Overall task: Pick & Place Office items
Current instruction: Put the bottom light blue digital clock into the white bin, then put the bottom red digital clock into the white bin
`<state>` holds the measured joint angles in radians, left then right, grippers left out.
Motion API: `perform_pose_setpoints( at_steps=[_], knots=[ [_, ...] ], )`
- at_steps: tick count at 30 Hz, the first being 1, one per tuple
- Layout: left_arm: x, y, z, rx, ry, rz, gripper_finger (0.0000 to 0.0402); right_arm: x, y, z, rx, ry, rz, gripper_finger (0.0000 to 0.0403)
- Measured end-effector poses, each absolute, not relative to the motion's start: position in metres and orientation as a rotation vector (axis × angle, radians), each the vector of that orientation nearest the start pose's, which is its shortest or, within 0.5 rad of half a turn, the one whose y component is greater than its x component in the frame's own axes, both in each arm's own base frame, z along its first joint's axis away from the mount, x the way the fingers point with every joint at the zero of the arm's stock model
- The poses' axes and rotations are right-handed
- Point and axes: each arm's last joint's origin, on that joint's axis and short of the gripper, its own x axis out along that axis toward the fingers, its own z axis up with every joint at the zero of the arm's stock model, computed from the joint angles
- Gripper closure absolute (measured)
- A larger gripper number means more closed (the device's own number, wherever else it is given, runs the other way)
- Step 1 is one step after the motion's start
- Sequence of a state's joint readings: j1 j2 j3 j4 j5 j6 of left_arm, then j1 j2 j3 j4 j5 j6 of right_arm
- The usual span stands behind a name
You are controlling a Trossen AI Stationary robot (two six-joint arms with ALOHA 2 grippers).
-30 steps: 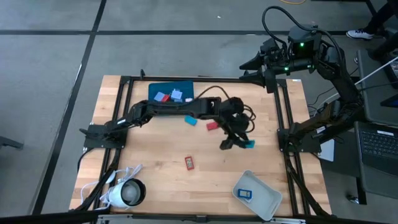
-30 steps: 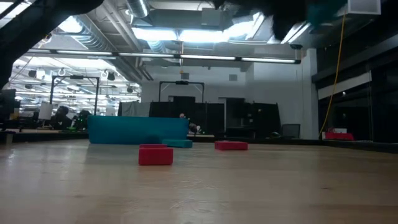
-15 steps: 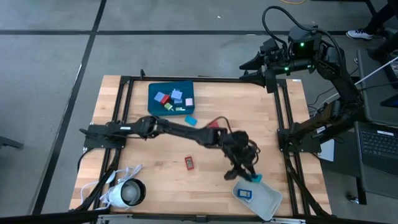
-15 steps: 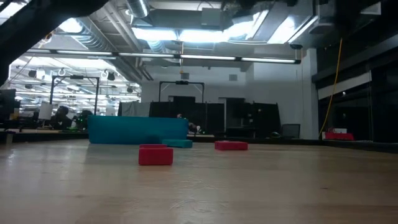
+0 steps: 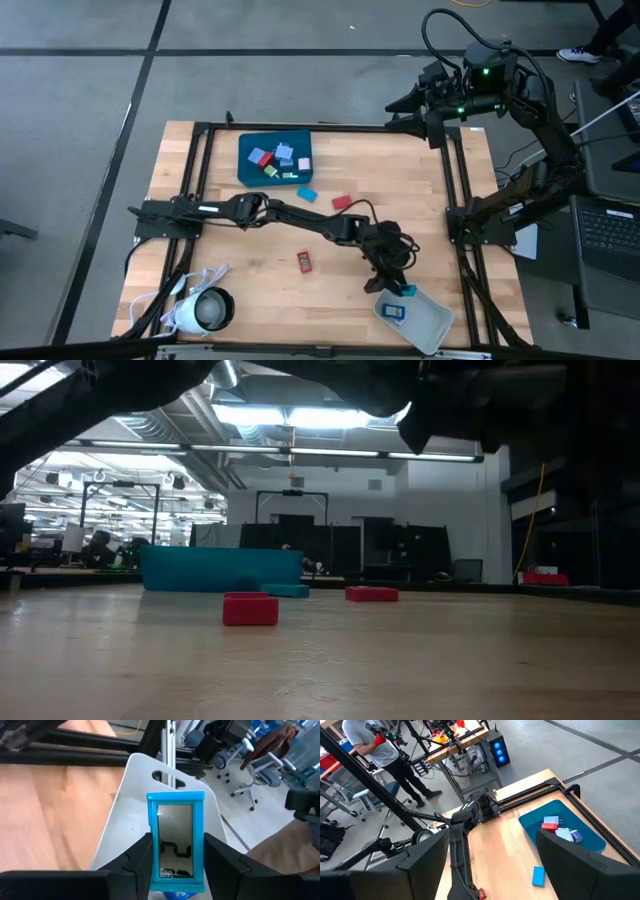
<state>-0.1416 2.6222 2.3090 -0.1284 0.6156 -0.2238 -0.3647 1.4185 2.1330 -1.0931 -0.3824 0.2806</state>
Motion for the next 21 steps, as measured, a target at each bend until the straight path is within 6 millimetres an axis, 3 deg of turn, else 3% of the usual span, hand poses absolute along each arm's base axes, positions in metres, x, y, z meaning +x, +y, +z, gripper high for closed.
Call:
perform_pose_setpoints(
  at_steps=[4, 8, 14, 17, 21],
  knots=[
    [0.573, -0.104, 0.165, -0.300, 0.578, -0.708, 0.0266, 0.203, -0.066, 0.535, 0.416, 0.353, -0.037, 0.0099],
    [0.572, -0.113, 0.167, -0.260, 0.548, -0.731, 0.0262, 0.203, -0.066, 0.535, 0.416, 0.353, -0.038, 0.0099],
    [0.576, -0.111, 0.177, -0.290, 0.474, -0.727, 0.0117, 0.203, -0.066, 0.535, 0.416, 0.353, -0.037, 0.0099],
    [0.577, -0.109, 0.181, -0.293, 0.471, -0.727, 0.0095, 0.203, -0.066, 0.535, 0.416, 0.354, -0.033, 0.0099],
    [0.578, -0.107, 0.190, -0.281, 0.439, -0.733, 0.0098, 0.203, -0.066, 0.535, 0.412, 0.354, -0.031, 0.0099]
  ],
)
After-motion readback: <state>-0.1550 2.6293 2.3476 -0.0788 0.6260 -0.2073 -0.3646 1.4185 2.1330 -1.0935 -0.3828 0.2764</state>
